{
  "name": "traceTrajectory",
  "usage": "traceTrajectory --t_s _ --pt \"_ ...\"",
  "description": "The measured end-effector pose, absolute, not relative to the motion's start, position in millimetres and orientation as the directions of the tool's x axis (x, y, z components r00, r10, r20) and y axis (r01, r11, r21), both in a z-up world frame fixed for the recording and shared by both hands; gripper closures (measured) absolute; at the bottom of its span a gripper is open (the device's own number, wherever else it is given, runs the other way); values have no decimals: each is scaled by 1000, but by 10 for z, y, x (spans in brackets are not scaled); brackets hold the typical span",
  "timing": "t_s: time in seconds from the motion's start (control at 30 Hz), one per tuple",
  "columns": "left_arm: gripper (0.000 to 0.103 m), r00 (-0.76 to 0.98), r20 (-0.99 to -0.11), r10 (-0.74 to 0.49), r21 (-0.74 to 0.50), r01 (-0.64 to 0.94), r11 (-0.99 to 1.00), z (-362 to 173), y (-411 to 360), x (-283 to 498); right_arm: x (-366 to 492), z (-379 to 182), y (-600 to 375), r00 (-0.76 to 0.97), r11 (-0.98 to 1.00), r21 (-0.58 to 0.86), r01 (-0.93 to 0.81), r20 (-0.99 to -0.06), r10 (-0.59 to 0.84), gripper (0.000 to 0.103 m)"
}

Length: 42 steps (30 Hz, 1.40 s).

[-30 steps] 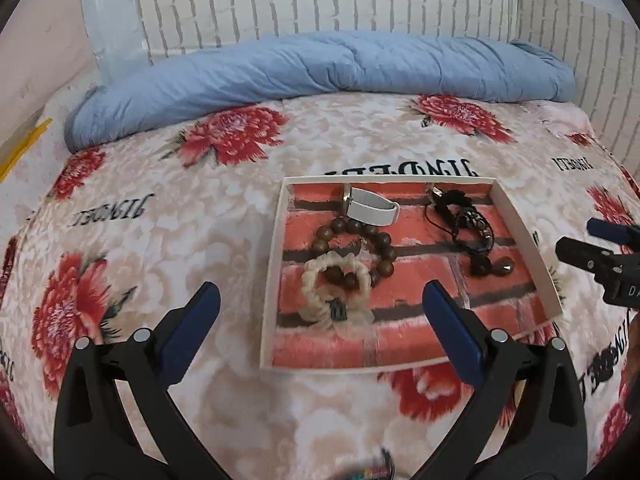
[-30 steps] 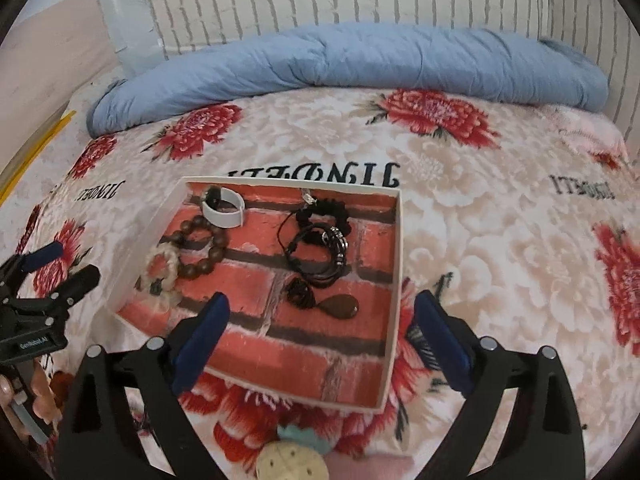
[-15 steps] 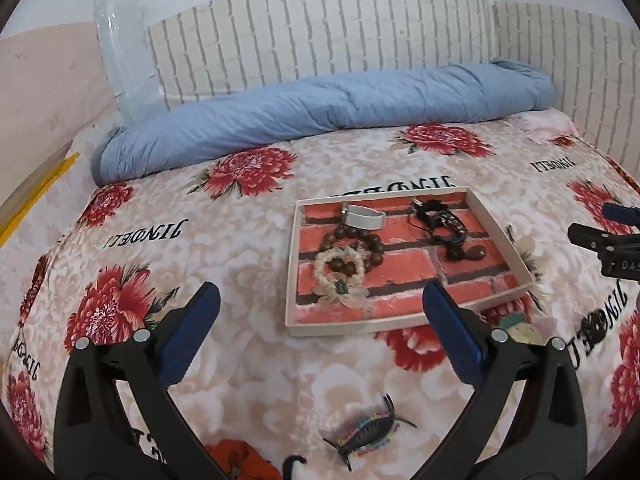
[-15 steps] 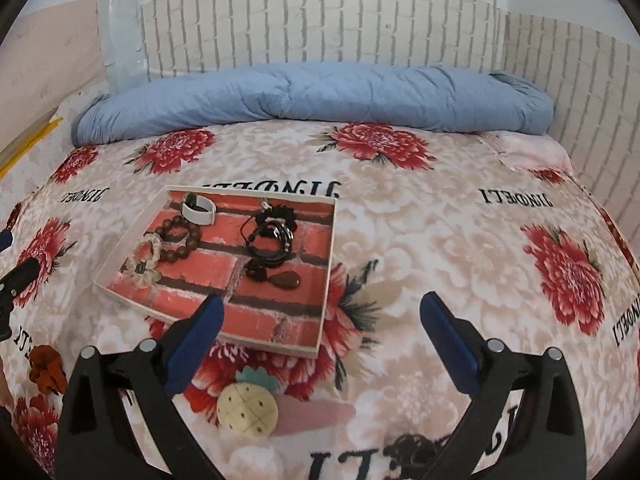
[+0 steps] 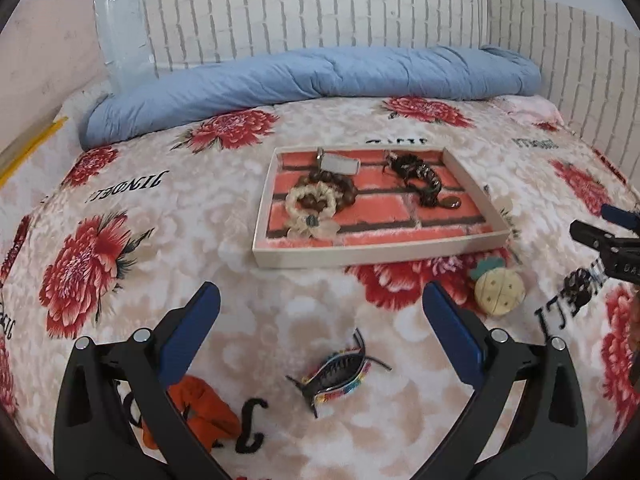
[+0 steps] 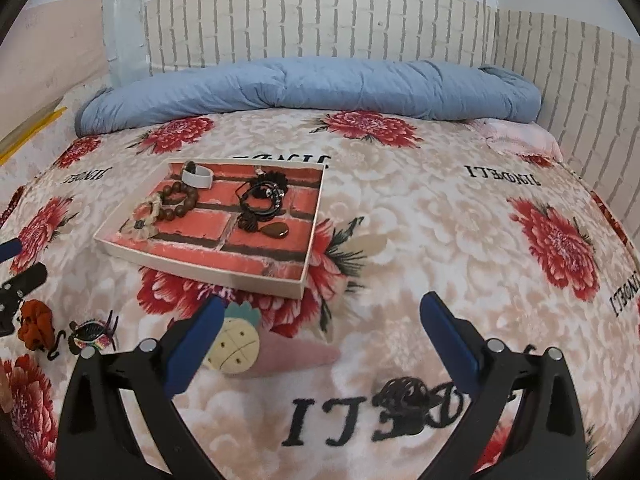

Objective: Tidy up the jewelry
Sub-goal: 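Withdraw both open tools toward the claw clip and pineapple hair clip, then grasp the rainbow claw clip with the left tool while the right grasps the pineapple clip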

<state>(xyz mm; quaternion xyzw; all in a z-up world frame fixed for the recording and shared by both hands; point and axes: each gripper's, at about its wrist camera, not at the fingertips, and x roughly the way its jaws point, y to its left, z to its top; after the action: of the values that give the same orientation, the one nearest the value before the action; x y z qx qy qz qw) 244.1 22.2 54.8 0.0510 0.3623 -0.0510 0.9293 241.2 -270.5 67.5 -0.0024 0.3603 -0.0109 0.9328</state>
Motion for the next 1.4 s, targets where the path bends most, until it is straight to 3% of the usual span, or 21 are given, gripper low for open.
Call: traceTrajectory --t_s 0.73,1.4 --pt "5 668 -742 -56 13 97 995 -93 376 2370 2325 75 -2331 707 1000 7 -14 -707 15 7" --pt "5 637 -765 -92 -29 108 994 -417 290 2473 2473 -163 -2016 706 996 -75 -55 -708 -14 8"
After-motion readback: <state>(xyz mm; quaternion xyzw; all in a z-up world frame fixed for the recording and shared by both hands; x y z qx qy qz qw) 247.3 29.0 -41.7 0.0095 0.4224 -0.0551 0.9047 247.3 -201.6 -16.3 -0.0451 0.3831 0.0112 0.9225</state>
